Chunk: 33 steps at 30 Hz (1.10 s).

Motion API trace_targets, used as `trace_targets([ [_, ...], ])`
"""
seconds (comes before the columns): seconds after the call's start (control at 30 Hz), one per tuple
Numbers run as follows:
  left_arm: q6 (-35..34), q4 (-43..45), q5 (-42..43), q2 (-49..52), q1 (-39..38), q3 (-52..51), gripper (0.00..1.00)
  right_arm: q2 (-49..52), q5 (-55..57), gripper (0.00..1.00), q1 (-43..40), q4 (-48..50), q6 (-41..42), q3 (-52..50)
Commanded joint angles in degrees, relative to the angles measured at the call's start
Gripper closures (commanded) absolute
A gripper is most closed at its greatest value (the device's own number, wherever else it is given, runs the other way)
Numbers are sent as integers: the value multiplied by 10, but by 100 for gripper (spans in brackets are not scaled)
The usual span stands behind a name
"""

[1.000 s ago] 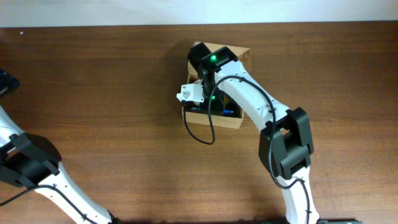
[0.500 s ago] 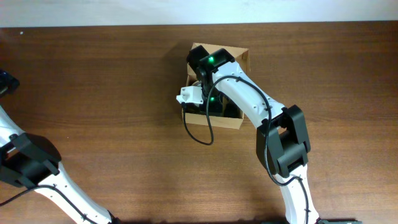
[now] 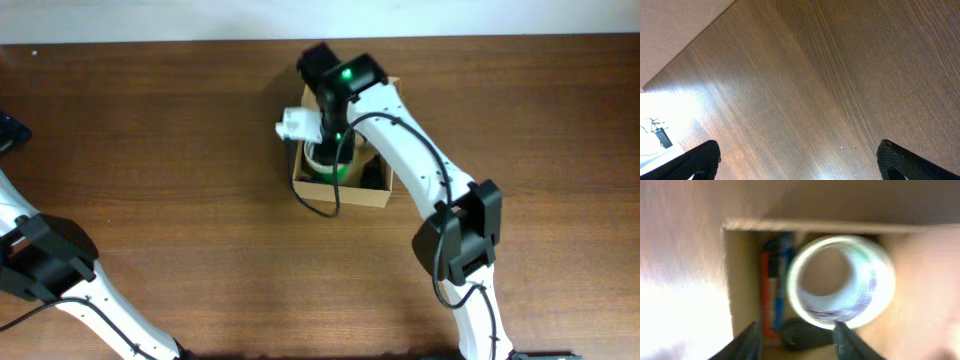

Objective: Pack container
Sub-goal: 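Release the blue pen inside the box and raise the right gripper, then bring both grippers to the box's top flap on either side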

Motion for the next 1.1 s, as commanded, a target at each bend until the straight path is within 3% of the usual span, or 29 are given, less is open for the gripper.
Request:
trace_targets([
  [0.0,-7,0,2,-14,2,-3,0,-20,1,46,4,-2,52,85],
  [0.1,-7,0,2,-14,2,-3,0,-26,8,48,3,7,115,165],
  [0.13,-8,0,2,-14,2,-3,0,-27,13,58,3,16,152,190],
  [0.2,-8,0,2,-14,2,-3,0,-28,21,87,0,35,234,242],
  [0.27,-7,0,2,-14,2,-3,0,-29,37,94,-9,55,336,288],
  [0.4,-8,0,2,-14,2,-3,0,-29,77,96,-50,57,509,358],
  [0.63,-14,2,8,-14,2,-3,0,-26,61,96,-184,-51,665,373],
  [0.8,-27,39,206,-13,1,-4,1,-9,-25,96,-276,-94,691,299],
  [0.83,-27,49,236,-12,-1,-6,21,-6,-33,96,-288,-91,692,280],
  [0.87,-26,66,272,-12,-5,-10,34,-3,-37,96,-298,-87,696,257],
  [0.97,13,118,350,-12,-27,-24,45,0,-59,96,-317,-45,702,173],
  [1.07,17,149,360,-12,-69,-40,57,0,-113,96,-327,28,705,80],
])
